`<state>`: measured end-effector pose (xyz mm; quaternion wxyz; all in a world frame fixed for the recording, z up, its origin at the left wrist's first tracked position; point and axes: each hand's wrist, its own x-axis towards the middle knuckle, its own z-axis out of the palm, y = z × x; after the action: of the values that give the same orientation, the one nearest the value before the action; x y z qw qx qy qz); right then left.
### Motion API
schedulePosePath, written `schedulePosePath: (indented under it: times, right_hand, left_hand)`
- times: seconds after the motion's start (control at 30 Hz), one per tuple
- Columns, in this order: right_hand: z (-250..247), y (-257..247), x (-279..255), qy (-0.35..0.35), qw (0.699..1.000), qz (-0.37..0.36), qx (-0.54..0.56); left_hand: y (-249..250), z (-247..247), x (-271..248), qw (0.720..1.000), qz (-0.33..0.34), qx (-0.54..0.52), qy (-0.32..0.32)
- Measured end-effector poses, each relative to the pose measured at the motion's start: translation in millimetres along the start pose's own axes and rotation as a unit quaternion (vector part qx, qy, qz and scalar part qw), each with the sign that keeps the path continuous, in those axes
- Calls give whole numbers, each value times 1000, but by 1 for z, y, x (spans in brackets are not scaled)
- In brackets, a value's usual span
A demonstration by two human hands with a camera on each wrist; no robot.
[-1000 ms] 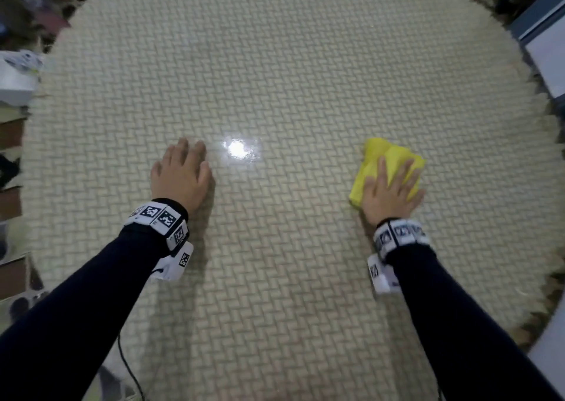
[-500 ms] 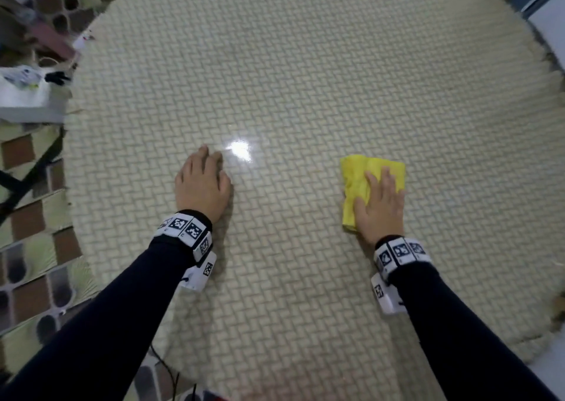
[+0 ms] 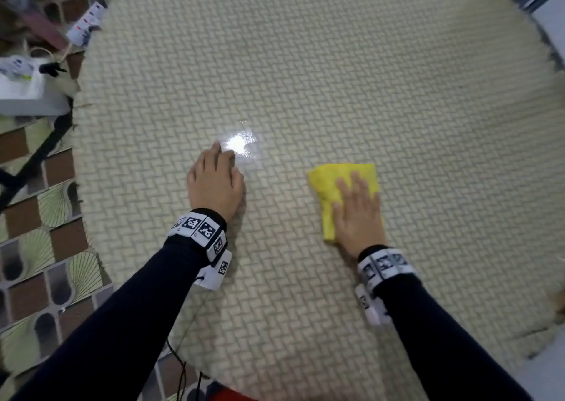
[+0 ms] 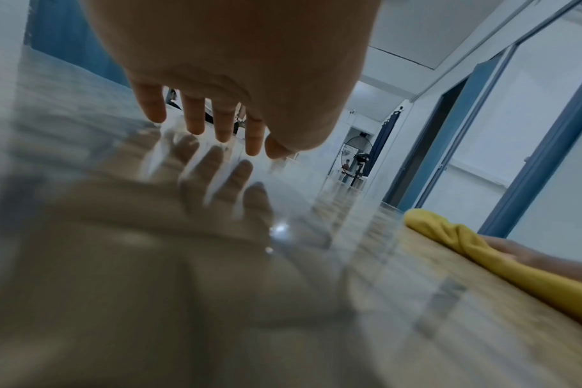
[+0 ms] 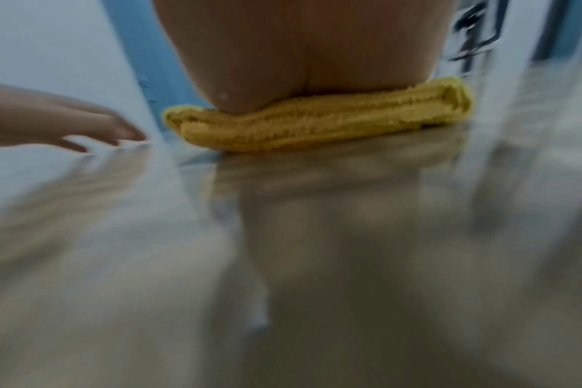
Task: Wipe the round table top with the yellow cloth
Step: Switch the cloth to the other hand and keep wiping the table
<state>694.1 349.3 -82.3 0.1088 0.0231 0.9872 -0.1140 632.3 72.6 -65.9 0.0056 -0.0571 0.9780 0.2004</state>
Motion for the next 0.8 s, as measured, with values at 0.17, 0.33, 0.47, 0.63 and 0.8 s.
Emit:
schedulePosePath:
  times: [0.17,0.33,0.47,0.63,0.8]
  right_hand:
    - [-17,-29,84,9,987,157,26]
    - [7,-131,72,-47,997,-63,-25]
    - [20,-112,2,-56,982,-175,-32]
    - [-3,-51,29,-44,998,46,-14]
    - [-5,-114,97,-43,994,97,8]
  left_hand:
    - [-16,-14,-3,1000,-12,-15,16]
    - [-35,-21,-6,999,-30,-15,32]
    - [-50,-26,-4,997,-10,-33,72]
    - [-67,-30,-8,995,0,-52,83]
    - [-84,-42,-10,994,-33,-66,81]
